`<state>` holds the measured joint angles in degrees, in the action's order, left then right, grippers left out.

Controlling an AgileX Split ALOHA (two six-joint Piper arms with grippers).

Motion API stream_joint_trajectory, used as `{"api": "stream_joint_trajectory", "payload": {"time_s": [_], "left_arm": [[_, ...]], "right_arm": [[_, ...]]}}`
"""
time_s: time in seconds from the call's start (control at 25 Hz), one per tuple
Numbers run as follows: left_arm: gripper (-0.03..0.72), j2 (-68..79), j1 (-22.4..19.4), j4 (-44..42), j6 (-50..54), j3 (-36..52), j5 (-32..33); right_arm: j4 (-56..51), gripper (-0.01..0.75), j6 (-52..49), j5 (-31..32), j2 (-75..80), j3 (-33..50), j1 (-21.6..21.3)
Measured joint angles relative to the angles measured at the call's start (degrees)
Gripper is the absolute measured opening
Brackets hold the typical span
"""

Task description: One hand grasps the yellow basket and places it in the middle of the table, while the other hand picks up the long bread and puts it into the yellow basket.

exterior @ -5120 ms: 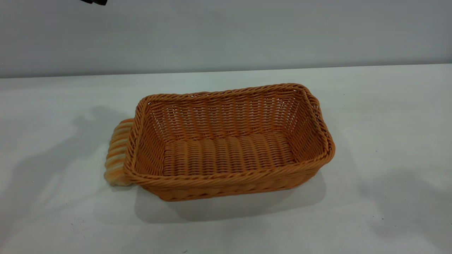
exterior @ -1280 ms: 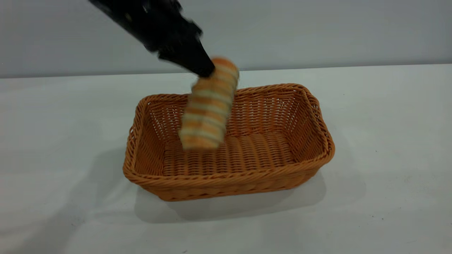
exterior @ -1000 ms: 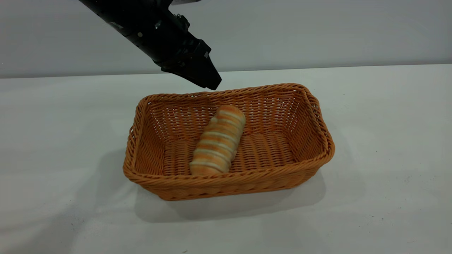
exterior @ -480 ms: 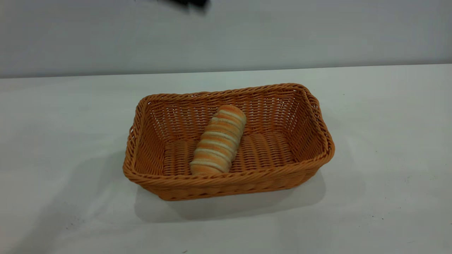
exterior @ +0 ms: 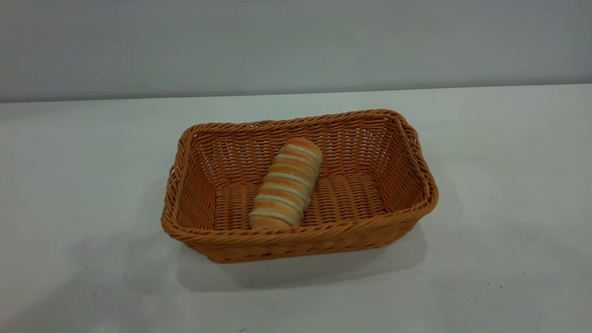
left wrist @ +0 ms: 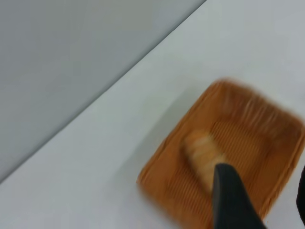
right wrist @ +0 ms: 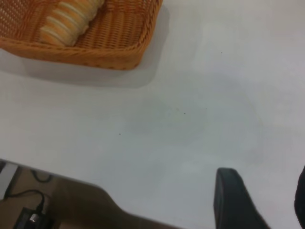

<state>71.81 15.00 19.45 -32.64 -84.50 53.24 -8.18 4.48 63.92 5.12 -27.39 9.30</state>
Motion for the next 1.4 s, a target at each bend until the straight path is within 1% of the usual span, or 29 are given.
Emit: {"api": "stream_joint_trajectory", "payload": {"time_s": [0.08,0.16,0.32,0.44,0.56,0.68,0.84,1.12,1.28,1.4], "left_arm": [[0.413,-4.9,0.0,-6.0,4.5,0.0,3.2],[0.413,-10.6,0.0,-9.7,7.9,0.1,5.5],[0.413,-24.3,0.0,-13.0,13.2,4.1,6.8],[0.413,-36.2,0.0,-14.4,15.8,10.4,7.5],[0.413,-47.5,0.0,-16.0,18.2,18.8,8.4],[0.413,-55.9,0.0,-16.3,19.8,26.5,10.3],[0.413,-61.5,0.0,-15.8,21.2,33.9,13.0],[0.413,-67.4,0.0,-15.6,21.7,44.8,13.0],[0.413,-72.4,0.0,-15.6,22.8,49.7,13.0],[0.413,-73.0,0.0,-15.6,23.2,51.4,13.0]], "right_arm": [[-0.1,0.301,0.0,0.0,0.0,0.0,0.0],[-0.1,0.301,0.0,0.0,0.0,0.0,0.0],[-0.1,0.301,0.0,0.0,0.0,0.0,0.0],[-0.1,0.301,0.0,0.0,0.0,0.0,0.0],[-0.4,0.301,0.0,0.0,0.0,0.0,0.0],[-0.8,0.301,0.0,0.0,0.0,0.0,0.0],[-1.0,0.301,0.0,0.0,0.0,0.0,0.0],[-1.0,0.301,0.8,0.0,0.0,0.0,0.0],[-1.0,0.301,1.2,0.0,0.0,0.0,0.0],[-1.0,0.301,1.5,0.0,0.0,0.0,0.0]]}}
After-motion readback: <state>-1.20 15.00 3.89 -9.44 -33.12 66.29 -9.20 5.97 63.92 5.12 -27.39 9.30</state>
